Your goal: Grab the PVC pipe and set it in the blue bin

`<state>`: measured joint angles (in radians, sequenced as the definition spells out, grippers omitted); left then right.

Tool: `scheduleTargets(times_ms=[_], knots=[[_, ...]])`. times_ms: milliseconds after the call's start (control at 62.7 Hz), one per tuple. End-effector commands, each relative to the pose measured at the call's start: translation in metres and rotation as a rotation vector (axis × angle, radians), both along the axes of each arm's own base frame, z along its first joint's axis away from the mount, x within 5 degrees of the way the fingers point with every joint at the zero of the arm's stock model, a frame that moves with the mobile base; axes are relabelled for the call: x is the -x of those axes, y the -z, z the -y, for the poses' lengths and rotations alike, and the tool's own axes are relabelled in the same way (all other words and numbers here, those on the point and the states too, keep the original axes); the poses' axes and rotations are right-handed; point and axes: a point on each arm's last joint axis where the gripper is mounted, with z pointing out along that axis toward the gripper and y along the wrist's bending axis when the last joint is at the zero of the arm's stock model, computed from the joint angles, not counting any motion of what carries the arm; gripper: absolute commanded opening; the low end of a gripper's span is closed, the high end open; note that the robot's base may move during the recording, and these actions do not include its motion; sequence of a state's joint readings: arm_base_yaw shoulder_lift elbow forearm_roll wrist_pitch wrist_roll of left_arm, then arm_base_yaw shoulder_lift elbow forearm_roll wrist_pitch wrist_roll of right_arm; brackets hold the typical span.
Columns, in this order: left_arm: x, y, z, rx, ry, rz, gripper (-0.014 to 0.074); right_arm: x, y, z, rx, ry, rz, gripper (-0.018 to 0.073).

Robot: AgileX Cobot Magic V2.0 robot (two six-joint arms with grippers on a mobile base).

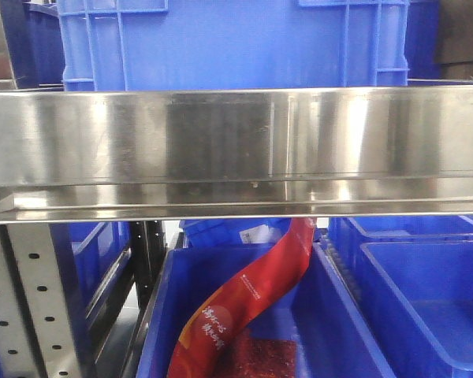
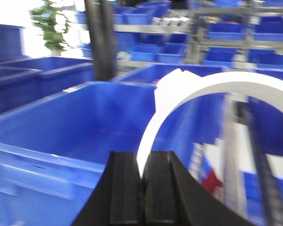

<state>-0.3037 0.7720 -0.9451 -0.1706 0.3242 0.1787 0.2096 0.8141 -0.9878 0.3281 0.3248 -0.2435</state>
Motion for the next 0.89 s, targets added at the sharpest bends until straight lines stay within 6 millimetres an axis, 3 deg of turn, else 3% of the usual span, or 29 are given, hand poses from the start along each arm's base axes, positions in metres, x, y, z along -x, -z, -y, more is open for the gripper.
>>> scheduleTargets(times_ms=[0,367,590,878], knots=[[-0.015,-0.014,0.01,0.018,0.025,0.036,-0.0111,-0.007,-0.009,-0.007,-0.006,-0.027,0.018,-0.0154],[-0.085,-0.044,0.044,0.001,0.058,0.064,-0.0111,-0.046,-0.018,-0.02,-0.003,-0.042,-0.003,-0.0154],[-0.118,-0.033,0.064,-0.044,0.066,0.1,-0.0111,-0.071,-0.022,-0.026,-0.009,-0.027,0.014,-0.0154],[-0.138,-0.026,0.071,-0.022,0.049,0.154,-0.0111,-0.103,-0.011,-0.032,-0.008,-0.006,0.001,-0.0154]])
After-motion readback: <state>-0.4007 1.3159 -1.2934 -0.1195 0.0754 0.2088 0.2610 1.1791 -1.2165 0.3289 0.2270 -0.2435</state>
